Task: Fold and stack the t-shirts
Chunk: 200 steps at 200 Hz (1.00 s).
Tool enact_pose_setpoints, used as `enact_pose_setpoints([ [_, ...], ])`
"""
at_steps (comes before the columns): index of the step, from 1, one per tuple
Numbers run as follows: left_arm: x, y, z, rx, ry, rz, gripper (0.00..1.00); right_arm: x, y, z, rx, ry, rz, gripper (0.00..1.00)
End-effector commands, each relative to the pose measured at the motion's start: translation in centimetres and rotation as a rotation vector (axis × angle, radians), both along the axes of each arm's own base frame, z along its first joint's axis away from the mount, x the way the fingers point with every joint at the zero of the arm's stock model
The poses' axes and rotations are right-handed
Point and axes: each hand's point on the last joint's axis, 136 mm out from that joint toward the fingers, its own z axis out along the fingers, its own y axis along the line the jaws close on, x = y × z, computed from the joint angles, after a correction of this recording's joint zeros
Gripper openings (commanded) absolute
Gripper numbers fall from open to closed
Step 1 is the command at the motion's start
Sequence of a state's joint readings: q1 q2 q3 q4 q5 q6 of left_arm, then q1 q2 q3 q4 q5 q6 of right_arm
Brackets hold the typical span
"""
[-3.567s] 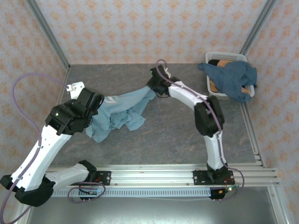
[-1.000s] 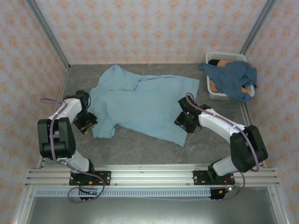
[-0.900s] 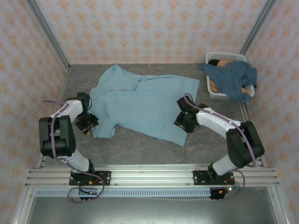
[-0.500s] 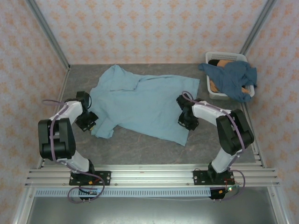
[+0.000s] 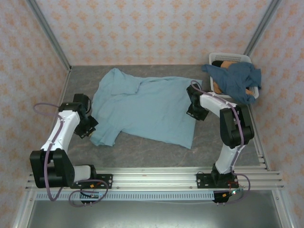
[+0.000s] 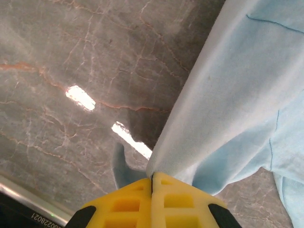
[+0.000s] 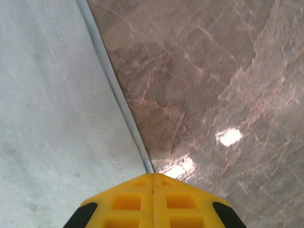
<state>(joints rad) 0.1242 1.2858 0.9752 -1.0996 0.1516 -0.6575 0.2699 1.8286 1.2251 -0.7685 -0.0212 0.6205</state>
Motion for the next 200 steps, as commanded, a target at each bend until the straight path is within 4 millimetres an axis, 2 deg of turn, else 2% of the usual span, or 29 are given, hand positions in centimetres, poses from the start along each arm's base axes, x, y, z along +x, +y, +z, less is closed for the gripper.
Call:
enact_pose_setpoints([
  [1, -1.4, 0.9, -0.6, 0.052, 0.099, 0.002, 0.00, 0.1, -0.7, 0.1, -0.053, 0.028, 0.043, 0.05],
  [22, -0.1, 2.6, -2.6, 0.109, 0.125, -0.011, 0.00, -0.1, -0.6, 0.6, -0.044, 0.010, 0.037, 0.05],
  [41, 2.1, 3.8, -4.3, 0.143, 0.096, -0.043, 0.01, -0.9, -0.6, 1.8, -0.038, -0.020, 0.029, 0.05],
  [49, 2.8, 4.1, -4.7, 0.154, 0.084, -0.067, 0.11, -1.4, -0.5, 2.4, -0.033, -0.036, 0.030, 0.07],
  [61, 2.9, 4.7, -4.6, 0.190, 0.096, -0.105, 0.39, -2.3, -0.2, 3.5, -0.025, -0.058, 0.036, 0.10],
  [69, 2.5, 5.2, -4.2, 0.216, 0.110, -0.114, 0.52, -3.0, 0.1, 4.3, -0.022, -0.069, 0.047, 0.11],
  [77, 1.7, 5.4, -3.7, 0.236, 0.127, -0.117, 0.60, -3.7, 0.4, 5.0, -0.021, -0.078, 0.055, 0.12],
  [94, -0.4, 5.1, -3.3, 0.231, 0.162, -0.101, 0.66, -5.2, 1.4, 6.3, 0.007, -0.098, 0.080, 0.15],
  [107, -0.8, 3.9, -3.1, 0.177, 0.145, -0.067, 0.67, -6.3, 2.3, 6.9, 0.034, -0.110, 0.101, 0.17],
  [122, -1.4, 2.7, -3.7, 0.104, 0.161, 0.012, 0.68, -7.6, 3.4, 7.2, 0.071, -0.100, 0.126, 0.20],
  [150, -1.9, 1.3, -6.7, 0.021, 0.208, 0.150, 0.68, -9.6, 4.9, 7.1, 0.139, -0.070, 0.139, 0.24],
  [174, -1.1, 1.2, -8.3, 0.004, 0.173, 0.220, 0.67, -10.7, 5.3, 6.7, 0.183, -0.053, 0.141, 0.28],
  [182, -0.8, 1.3, -8.7, 0.011, 0.173, 0.224, 0.65, -11.1, 5.3, 6.4, 0.191, -0.036, 0.137, 0.30],
  [200, -0.9, 1.1, -9.6, -0.007, 0.203, 0.238, 0.52, -12.4, 5.3, 5.5, 0.217, 0.002, 0.107, 0.32],
])
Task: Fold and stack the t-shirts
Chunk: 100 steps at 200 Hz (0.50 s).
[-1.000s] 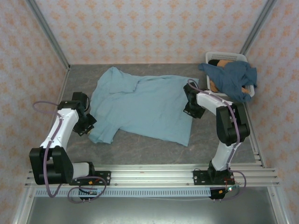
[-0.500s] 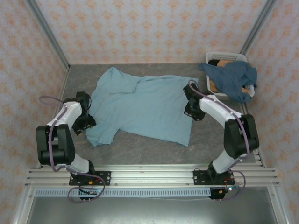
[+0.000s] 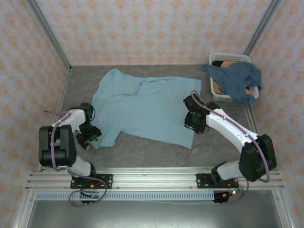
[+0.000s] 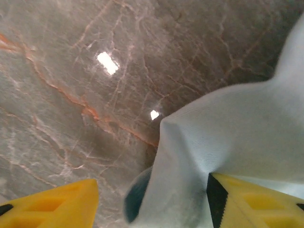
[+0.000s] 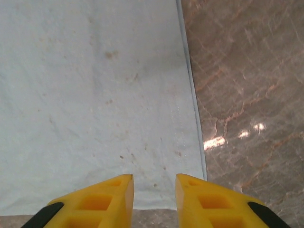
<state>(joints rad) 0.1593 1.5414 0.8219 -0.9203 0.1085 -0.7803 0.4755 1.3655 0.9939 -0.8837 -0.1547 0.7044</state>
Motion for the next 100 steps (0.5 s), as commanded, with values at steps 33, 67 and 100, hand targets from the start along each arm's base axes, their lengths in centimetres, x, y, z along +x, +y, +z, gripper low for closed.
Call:
enact_pose_setpoints([
  [33, 0.6, -0.4, -1.5, -0.017, -0.025, 0.106, 0.14, -4.4, -0.3, -2.8, 0.070, 0.133, -0.128, 0.42],
  [67, 0.8, 0.1, 0.8, 0.020, -0.087, 0.108, 0.00, -5.6, -0.5, -4.7, 0.133, 0.158, -0.276, 0.55],
  [100, 1.1, 0.4, 3.1, 0.039, -0.142, 0.095, 0.00, -6.4, -0.3, -6.6, 0.191, 0.190, -0.405, 0.56],
])
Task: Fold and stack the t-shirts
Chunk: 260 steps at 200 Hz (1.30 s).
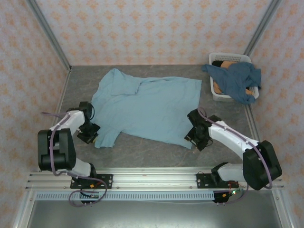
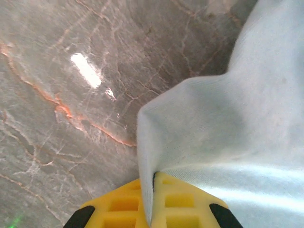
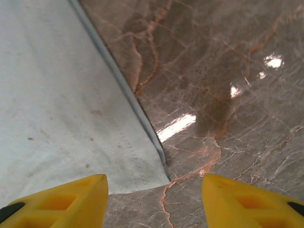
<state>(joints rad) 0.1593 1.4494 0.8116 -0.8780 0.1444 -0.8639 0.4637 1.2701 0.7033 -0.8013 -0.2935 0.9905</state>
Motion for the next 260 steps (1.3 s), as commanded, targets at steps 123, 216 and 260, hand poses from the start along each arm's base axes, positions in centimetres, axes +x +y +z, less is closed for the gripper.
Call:
enact_pose_setpoints([
  [123, 0.1, 0.4, 2.7, 0.026, -0.052, -0.011, 0.00, 2.3, -0.2, -1.1, 0.004, 0.006, -0.250, 0.46],
  [216, 0.5, 0.0, 3.2, 0.011, -0.085, 0.000, 0.00, -0.1, 2.2, 1.0, 0.142, 0.029, -0.396, 0.54],
  [260, 0.7, -0.1, 3.1, 0.005, -0.085, -0.006, 0.00, -0.3, 2.8, -0.3, 0.165, 0.047, -0.486, 0.58],
])
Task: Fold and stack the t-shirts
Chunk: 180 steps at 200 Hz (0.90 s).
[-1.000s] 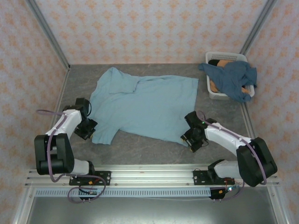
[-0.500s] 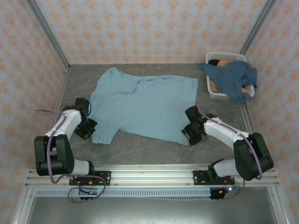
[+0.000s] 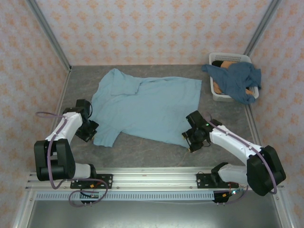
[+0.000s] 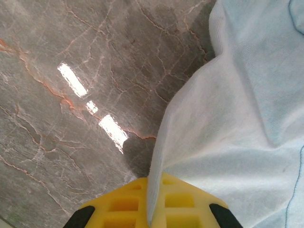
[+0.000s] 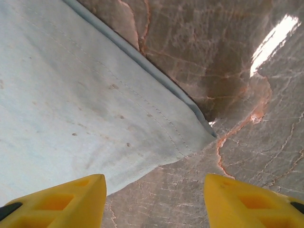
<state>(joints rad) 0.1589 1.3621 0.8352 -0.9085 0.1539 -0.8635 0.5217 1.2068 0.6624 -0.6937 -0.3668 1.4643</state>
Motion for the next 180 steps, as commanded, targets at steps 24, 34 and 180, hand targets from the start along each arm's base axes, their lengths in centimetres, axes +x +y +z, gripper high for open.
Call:
enact_pose_setpoints([
  [24, 0.2, -0.1, 0.8, 0.000, -0.005, -0.008, 0.00, 0.0, 0.0, -2.2, -0.005, 0.051, -0.124, 0.59],
  [34, 0.3, -0.1, 0.8, -0.001, -0.009, -0.007, 0.00, 0.2, 0.0, -2.8, -0.011, 0.056, -0.131, 0.59],
  [180, 14.5, 0.1, 21.8, 0.036, -0.724, 0.005, 0.00, 20.9, -2.7, 20.7, -0.274, -0.723, 0.214, 0.00],
])
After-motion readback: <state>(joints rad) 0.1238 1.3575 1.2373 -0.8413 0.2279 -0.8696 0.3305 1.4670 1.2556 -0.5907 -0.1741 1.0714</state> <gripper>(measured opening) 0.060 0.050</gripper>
